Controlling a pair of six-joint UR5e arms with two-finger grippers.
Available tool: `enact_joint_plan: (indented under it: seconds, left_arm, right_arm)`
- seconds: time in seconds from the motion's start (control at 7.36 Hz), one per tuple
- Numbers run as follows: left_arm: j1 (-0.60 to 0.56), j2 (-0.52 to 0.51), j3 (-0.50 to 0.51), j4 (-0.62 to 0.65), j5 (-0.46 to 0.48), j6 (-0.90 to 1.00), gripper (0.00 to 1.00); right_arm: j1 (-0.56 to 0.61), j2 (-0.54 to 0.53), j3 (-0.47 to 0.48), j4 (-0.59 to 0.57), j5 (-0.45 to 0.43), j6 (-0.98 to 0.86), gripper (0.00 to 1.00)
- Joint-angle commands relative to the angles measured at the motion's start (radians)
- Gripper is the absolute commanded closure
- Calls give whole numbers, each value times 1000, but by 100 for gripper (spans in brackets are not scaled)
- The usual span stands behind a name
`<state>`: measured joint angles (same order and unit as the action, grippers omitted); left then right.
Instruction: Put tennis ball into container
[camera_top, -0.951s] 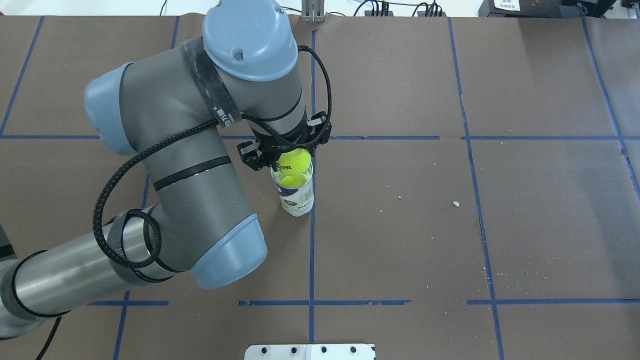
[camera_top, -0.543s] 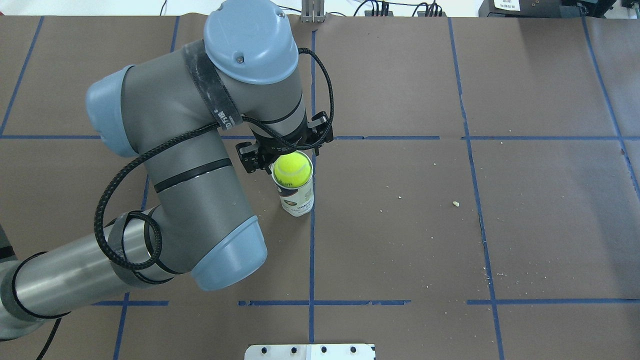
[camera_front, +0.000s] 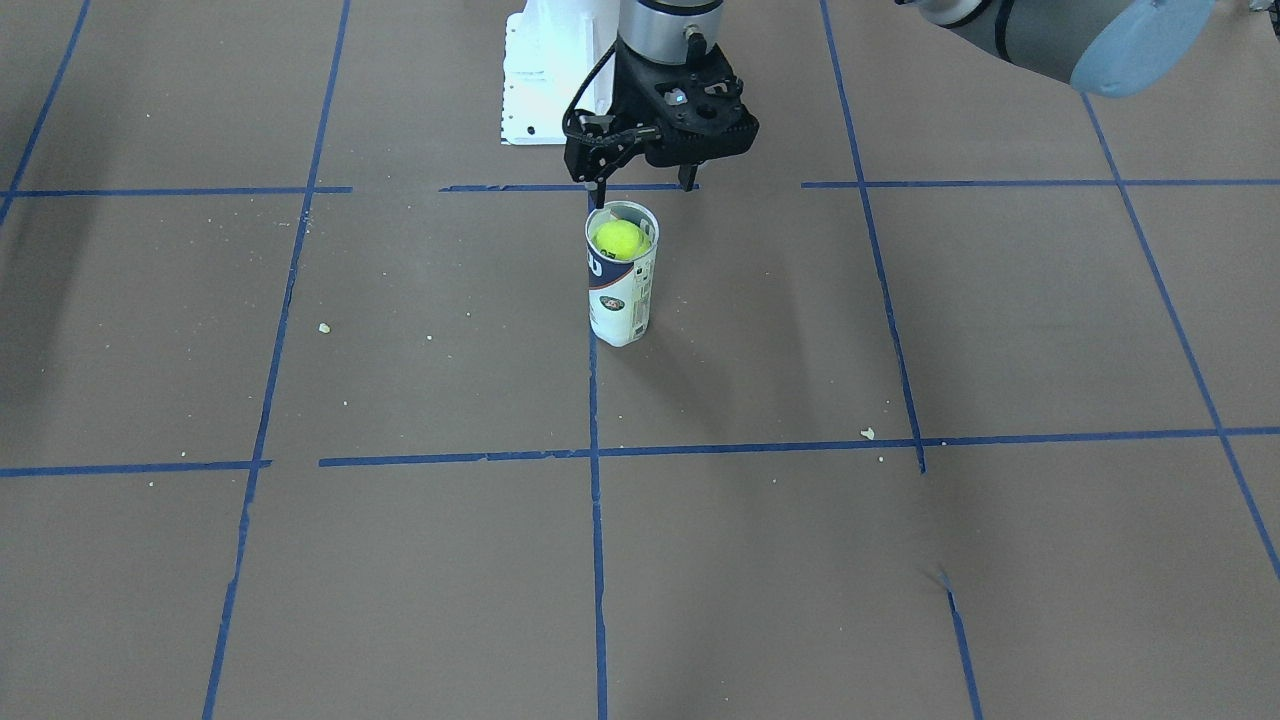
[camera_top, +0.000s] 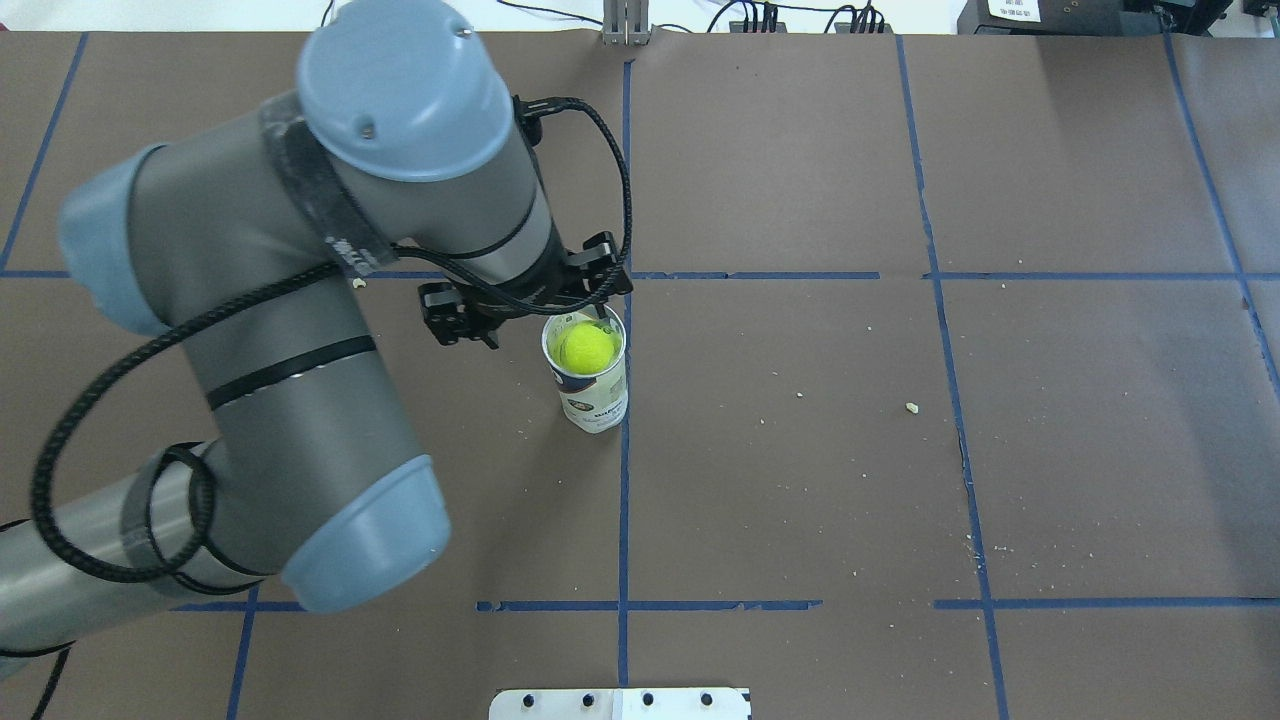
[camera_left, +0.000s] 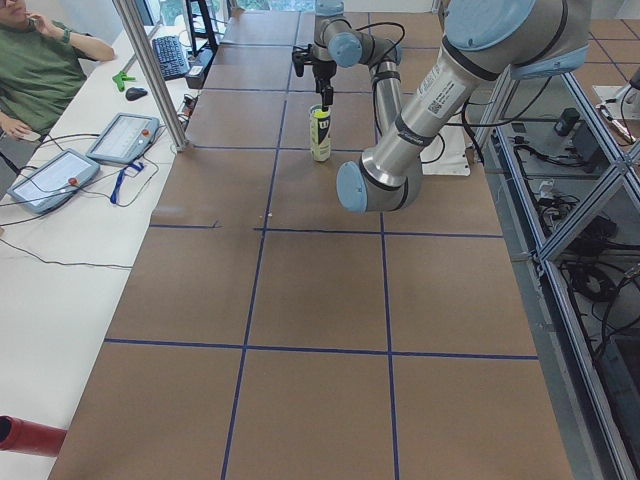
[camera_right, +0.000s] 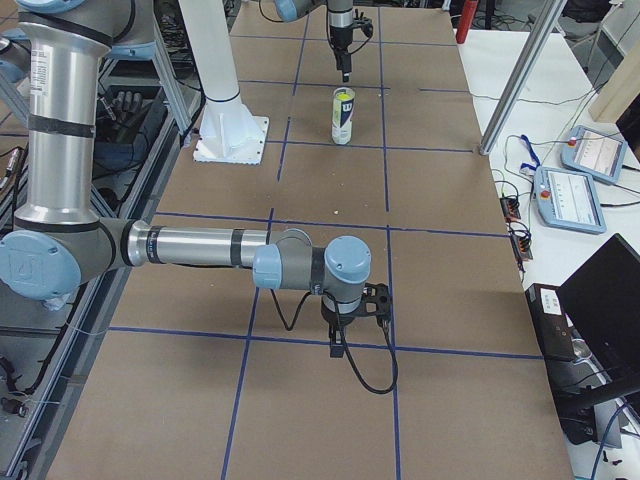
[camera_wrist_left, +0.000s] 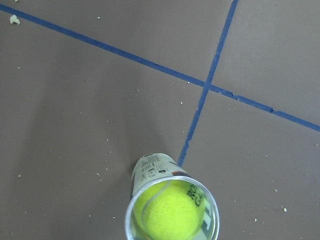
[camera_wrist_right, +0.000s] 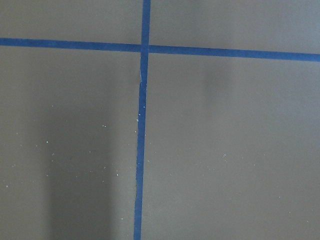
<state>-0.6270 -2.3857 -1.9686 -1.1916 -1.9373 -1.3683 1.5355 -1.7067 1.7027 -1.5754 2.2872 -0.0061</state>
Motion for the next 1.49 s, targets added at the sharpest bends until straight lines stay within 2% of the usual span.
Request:
enact_joint_plan:
  seconds: [0.0, 0.14, 0.27, 0.41, 0.54, 0.81, 1.09, 1.36]
  left_arm:
    - [-170, 139, -62, -8, -58, 377, 0]
    - [-285, 233, -56, -40, -122, 578, 0]
    - [-422, 373, -36, -122, -205, 814, 0]
    - [-551, 478, 31, -204, -251, 1027, 0]
    - [-666, 546, 130, -247, -291, 1233, 0]
    - [-843, 630, 268, -282, -316, 1451, 0]
    - [-930, 782, 274, -287, -379, 1474, 0]
    - [-931, 812, 283, -284, -379, 1470, 0]
  right_arm:
    - [0, -1, 0, 0, 0, 0, 0]
    - [0, -1, 0, 0, 0, 0, 0]
    - [0, -1, 0, 0, 0, 0, 0]
    - [0, -1, 0, 0, 0, 0, 0]
    - [0, -1, 0, 0, 0, 0, 0]
    - [0, -1, 0, 0, 0, 0, 0]
    - [0, -1, 0, 0, 0, 0, 0]
    - [0, -1, 0, 0, 0, 0, 0]
